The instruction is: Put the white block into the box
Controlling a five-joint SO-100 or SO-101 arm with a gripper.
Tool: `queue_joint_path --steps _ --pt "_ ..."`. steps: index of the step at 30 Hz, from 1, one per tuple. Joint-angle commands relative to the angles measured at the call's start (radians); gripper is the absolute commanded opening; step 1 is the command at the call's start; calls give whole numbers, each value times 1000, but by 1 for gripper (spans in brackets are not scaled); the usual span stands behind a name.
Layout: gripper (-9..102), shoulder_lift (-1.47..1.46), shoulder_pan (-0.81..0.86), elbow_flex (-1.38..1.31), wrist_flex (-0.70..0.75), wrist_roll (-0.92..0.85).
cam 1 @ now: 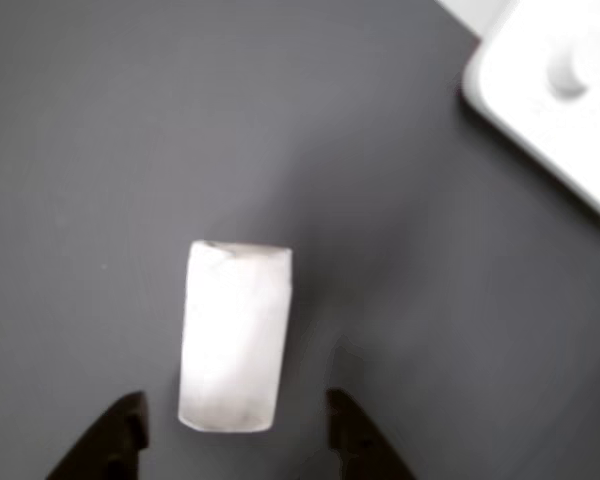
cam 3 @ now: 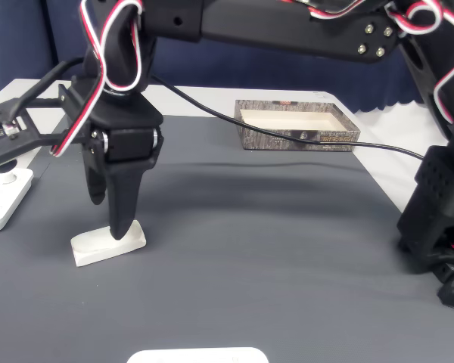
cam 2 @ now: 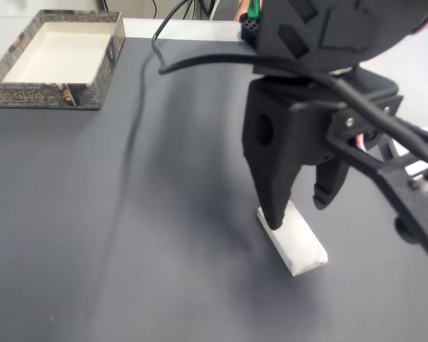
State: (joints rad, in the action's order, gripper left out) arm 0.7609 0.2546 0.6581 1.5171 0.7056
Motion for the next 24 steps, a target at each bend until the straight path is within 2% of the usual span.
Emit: queue_joint_path --steps 1,24 --pt "26 32 20 -69 -9 2" --pt "34 -11 26 -104 -9 0"
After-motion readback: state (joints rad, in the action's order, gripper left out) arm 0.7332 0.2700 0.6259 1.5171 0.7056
